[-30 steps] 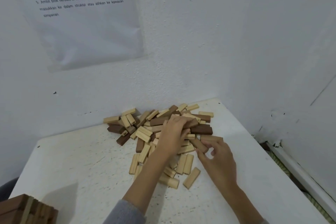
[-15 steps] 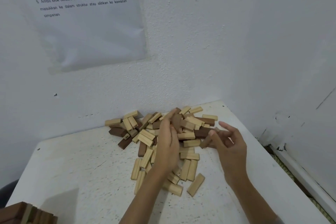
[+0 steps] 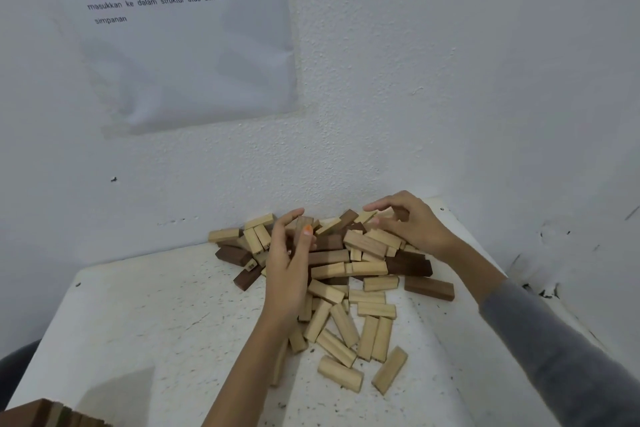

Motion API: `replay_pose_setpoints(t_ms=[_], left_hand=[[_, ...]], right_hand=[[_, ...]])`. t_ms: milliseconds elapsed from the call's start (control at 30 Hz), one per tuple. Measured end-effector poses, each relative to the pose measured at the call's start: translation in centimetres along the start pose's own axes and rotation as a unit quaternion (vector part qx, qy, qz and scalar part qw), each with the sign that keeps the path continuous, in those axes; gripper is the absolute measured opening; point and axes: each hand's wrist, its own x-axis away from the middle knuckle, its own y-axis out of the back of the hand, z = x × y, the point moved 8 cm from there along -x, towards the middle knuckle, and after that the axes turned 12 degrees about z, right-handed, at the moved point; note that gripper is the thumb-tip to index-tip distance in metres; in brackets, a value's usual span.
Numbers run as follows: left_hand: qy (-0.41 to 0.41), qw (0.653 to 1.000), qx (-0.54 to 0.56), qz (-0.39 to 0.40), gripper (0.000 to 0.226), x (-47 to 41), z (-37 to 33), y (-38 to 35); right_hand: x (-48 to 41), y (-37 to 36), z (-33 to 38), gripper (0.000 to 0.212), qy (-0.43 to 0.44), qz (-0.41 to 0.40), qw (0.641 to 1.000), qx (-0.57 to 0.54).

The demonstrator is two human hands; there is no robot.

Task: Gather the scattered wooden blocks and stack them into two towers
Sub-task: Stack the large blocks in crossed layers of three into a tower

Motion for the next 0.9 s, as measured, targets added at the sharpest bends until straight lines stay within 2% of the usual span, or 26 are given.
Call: replay_pose_setpoints(t_ms=[133, 233, 433, 667, 767, 900], left_hand=[[0.006, 1.000, 0.003, 0.002, 0.027, -0.3, 0.8, -0.1], [0.006, 1.000, -0.001, 0.009, 0.026, -0.4, 1.2, -0.3], [0.010, 1.000, -0.015, 0.014, 0.024, -0.4, 1.6, -0.3], [0.019, 1.000, -0.014, 0.007, 0.025, 0.2, 1.5, 0.2], [0.021, 1.000, -0.013, 0.000, 0.023, 0.5, 1.1, 0.8], [-0.002, 1.000, -0.017, -0.008, 0.024, 1.3, -0.6, 1.5]], right_hand=[[-2.4, -1.0, -0.9, 0.032, 0.000, 0.104, 0.994, 0.043], [-3.5, -1.6, -0.6, 0.035, -0.002, 0.133, 0.989, 0.068], [-4.4, -2.8, -0.7, 0.021, -0.033, 0.189, 0.977, 0.092], [-4.2, -2.8, 0.2, 0.018, -0.027, 0.164, 0.979, 0.121], [-3.5, -2.6, 1.1, 0.018, -0.002, 0.119, 0.987, 0.108], [-1.9, -1.5, 3.4, 0.016, 0.030, 0.040, 0.998, 0.036]])
